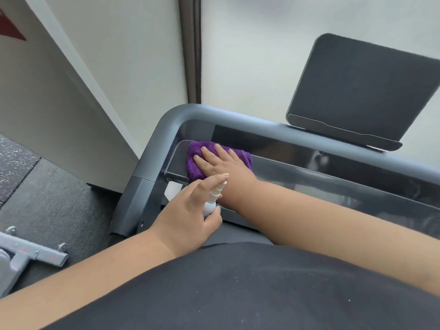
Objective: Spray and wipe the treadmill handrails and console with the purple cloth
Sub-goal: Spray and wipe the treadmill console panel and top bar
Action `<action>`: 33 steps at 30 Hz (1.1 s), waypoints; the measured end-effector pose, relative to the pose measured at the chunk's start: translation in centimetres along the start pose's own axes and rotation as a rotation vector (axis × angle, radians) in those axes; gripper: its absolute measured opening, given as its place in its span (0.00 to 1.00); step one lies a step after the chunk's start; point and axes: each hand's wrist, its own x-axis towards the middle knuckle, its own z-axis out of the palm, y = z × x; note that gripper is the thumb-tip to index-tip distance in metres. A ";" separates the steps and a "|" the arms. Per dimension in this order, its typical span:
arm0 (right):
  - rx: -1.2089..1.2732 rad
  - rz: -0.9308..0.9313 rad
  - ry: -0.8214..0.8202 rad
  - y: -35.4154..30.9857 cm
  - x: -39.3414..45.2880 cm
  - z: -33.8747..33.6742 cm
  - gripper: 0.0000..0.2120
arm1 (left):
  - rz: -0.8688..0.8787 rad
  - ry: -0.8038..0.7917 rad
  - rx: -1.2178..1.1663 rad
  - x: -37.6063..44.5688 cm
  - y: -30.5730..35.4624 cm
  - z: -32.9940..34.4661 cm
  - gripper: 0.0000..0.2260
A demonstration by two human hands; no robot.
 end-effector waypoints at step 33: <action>0.215 0.520 0.199 21.5 -27.3 10.1 0.33 | 0.146 -0.436 -0.034 6.6 16.4 22.9 0.32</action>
